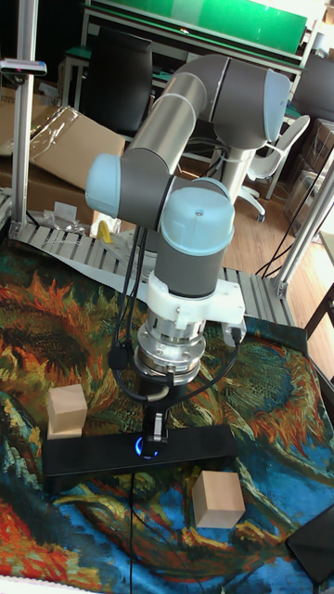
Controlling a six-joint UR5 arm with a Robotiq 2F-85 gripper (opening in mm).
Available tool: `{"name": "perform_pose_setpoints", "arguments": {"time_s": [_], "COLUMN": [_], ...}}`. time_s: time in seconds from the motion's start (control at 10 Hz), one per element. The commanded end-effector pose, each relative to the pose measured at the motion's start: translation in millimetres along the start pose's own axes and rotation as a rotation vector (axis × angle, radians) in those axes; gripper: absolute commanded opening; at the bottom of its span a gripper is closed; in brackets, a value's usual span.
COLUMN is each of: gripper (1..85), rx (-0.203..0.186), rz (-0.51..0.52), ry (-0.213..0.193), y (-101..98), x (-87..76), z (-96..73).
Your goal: Turn the knob to increase the volume of the speaker
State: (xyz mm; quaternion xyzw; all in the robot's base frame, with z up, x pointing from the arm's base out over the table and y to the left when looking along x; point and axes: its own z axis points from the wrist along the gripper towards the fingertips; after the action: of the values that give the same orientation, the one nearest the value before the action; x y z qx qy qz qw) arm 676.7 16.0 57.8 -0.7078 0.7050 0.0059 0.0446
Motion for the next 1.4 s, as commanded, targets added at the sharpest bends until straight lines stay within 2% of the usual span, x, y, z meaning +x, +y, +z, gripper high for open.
{"name": "perform_pose_setpoints", "arguments": {"time_s": [0.0,0.3,0.5,0.8,1.0,1.1,1.2,1.3], "gripper": [26.3,21.0,20.7,25.0,33.3,33.3,33.3,33.0], "rx": [-0.002,0.006,0.009,0.019,-0.008,-0.012,-0.002,-0.007], "rz": [0.019,0.034,0.034,0.046,0.089,0.137,0.164,0.202], "ry": [0.000,0.004,0.007,0.025,0.030,0.007,0.002,-0.006], "y": [-0.3,-3.3,-3.9,-6.2,1.0,2.1,-0.6,0.8], "x": [0.5,1.5,2.9,8.3,9.0,3.1,2.0,0.3], "z": [-3.5,-3.1,-2.7,-2.8,-2.6,-3.0,-2.8,-2.8]}}
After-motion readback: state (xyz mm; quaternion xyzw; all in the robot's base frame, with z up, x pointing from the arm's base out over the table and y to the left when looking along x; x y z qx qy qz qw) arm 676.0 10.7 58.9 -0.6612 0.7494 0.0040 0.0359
